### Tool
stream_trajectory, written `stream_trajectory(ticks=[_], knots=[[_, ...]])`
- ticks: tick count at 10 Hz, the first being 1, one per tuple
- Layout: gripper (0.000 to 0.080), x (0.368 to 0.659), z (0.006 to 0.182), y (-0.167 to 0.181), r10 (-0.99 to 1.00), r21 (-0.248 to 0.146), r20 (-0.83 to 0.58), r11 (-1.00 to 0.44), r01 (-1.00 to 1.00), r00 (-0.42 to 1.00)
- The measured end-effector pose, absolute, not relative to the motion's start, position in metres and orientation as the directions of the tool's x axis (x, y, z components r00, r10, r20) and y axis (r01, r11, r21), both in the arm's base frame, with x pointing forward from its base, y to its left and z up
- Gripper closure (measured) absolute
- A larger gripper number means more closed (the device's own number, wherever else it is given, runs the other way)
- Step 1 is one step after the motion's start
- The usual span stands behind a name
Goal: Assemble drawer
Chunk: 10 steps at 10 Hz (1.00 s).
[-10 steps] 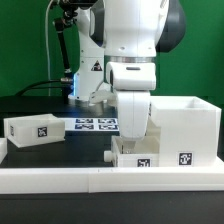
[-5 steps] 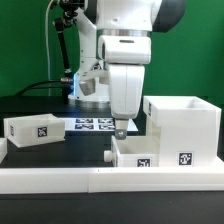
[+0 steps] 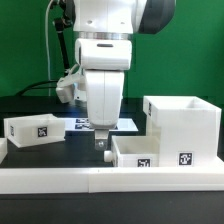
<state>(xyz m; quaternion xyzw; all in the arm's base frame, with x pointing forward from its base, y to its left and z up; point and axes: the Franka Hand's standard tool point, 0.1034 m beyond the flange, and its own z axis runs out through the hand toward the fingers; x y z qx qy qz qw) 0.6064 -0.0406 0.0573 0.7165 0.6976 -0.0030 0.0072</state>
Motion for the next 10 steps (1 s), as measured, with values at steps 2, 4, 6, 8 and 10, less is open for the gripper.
stream_trajectory(ticks=[2,4,6,8,10], knots=[[0.0150,0.605,0.056,-0.041,1.000,0.003,-0.014,-0.028,1.000,0.028],[0.0150,0.589,0.040,-0.053,0.997,-0.006,0.073,0.010,1.000,-0.009],[0.0150,0.585,0.035,-0.057,0.988,-0.012,0.155,0.016,1.000,-0.014],[0.0150,0.585,0.031,-0.045,0.983,-0.016,0.183,0.004,1.000,-0.001],[0.0150,0.588,0.025,-0.032,0.983,0.014,0.184,-0.005,1.000,0.002]])
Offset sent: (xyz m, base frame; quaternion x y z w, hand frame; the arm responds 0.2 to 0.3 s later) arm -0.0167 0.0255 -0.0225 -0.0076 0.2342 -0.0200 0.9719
